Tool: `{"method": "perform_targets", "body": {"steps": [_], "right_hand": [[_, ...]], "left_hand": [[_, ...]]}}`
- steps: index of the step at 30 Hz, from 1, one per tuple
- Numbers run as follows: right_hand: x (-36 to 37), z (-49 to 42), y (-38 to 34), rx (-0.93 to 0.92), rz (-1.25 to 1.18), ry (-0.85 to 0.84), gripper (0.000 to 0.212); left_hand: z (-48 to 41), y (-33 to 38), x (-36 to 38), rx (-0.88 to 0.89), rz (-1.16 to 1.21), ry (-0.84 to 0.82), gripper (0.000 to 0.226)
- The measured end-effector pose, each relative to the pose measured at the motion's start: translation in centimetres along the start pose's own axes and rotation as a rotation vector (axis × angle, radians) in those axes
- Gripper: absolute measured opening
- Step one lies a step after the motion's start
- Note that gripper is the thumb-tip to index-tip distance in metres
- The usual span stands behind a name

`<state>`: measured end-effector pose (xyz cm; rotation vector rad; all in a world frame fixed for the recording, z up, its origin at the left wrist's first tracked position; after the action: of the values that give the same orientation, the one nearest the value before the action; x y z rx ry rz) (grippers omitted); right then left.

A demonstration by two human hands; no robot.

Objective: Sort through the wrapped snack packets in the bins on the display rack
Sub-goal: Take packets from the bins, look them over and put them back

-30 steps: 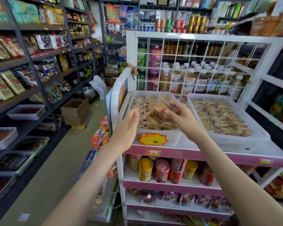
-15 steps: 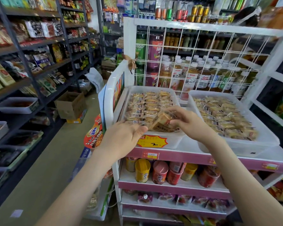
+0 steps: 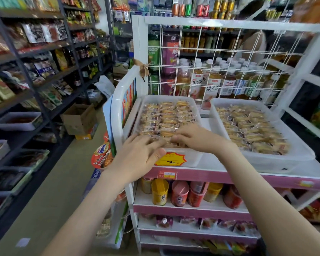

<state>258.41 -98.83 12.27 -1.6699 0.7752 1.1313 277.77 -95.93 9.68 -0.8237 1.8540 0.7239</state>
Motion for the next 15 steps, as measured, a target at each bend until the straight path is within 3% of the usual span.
{"method": "perform_targets", "body": {"steps": [4, 10, 13, 15], "right_hand": [[0.9, -1.8, -0.1, -0.007, 0.118, 0.171, 0.014], [0.7, -1.8, -0.7, -0.089, 0.246, 0.218, 0.014], [0.9, -1.7, -0.9, -0.116, 0.368, 0.227, 0.019], [1.1, -1.6, -0.8, -0.107, 0.382, 0.293, 0.019]], "left_hand": [[0.0, -0.7, 0.7, 0.006, -0.004, -0.029, 0.090], [-0.3, -0.2, 0.6, -0.004, -0.045, -0.052, 0.089], [-0.4, 0.2, 0.8, 0.007, -0.101, -0.060, 0.069], [-0.3, 0.3, 1.0, 0.017, -0.130, -0.028, 0.073]]}}
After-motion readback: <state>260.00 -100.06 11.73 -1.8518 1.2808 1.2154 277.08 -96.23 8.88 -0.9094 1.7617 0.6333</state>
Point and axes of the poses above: each hand's wrist, its own z-axis away from the middle knuckle, its own x-axis out of the palm, y = z × x, the point moved 2 cm from there along -z, towards the middle knuckle, and after that the axes turned 9 degrees about y, right-handed, at the moved point
